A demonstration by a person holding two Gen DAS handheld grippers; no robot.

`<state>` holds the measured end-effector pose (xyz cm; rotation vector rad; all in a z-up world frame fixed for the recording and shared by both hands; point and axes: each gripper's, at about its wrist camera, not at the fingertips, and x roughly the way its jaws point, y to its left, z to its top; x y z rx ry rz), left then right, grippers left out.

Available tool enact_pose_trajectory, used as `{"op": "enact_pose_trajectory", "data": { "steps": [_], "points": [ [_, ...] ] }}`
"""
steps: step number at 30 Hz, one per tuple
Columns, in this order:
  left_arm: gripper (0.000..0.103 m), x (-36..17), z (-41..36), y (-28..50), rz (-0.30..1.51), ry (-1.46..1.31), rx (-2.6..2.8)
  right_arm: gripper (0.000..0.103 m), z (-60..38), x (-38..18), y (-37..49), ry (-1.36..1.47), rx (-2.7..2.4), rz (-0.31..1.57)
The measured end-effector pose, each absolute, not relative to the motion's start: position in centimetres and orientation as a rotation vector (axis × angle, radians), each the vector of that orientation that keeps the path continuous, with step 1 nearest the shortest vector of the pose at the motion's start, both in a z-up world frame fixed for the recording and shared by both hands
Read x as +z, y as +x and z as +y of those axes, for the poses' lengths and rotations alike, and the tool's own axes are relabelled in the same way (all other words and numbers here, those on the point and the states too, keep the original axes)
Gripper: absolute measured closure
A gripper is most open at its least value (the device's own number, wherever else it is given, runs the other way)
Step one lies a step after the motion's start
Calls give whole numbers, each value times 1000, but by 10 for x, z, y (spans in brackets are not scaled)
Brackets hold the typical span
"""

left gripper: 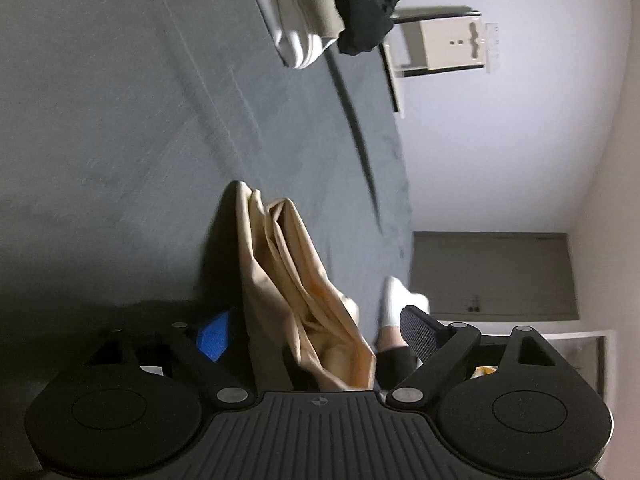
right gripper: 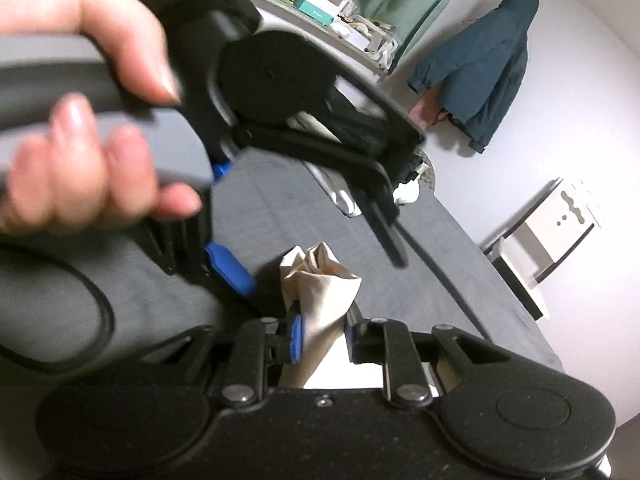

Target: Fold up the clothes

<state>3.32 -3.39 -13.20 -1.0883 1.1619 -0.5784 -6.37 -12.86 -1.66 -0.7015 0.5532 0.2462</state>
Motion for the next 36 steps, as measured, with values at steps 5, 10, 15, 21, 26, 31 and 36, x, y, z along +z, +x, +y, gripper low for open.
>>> {"op": "enact_pose_trajectory", "data": {
  "steps": [5,10,15,21,26,31,36],
  "points": [
    [16,-123,-58,42,1144,-988,-565,83,-133,-13,-59,-649,237,554],
    [20,-121,-72,49,1126,-986,-562,83,-134,2,-107,-615,255,572],
    [33,-113,-83,54,1118,-896,-536,83,-132,5,-153,-644,273,567],
    [40,-103,-82,56,1119,-837,-530,83,-127,-12,-153,-710,285,560],
    [41,-105,-67,45,1120,-813,-535,82,-125,-23,-137,-729,298,566],
    [41,-106,-56,30,1117,-774,-539,82,-125,-24,-137,-695,322,598],
    [42,-109,-48,24,1118,-757,-543,80,-115,-22,-142,-698,321,605]
  ]
}}
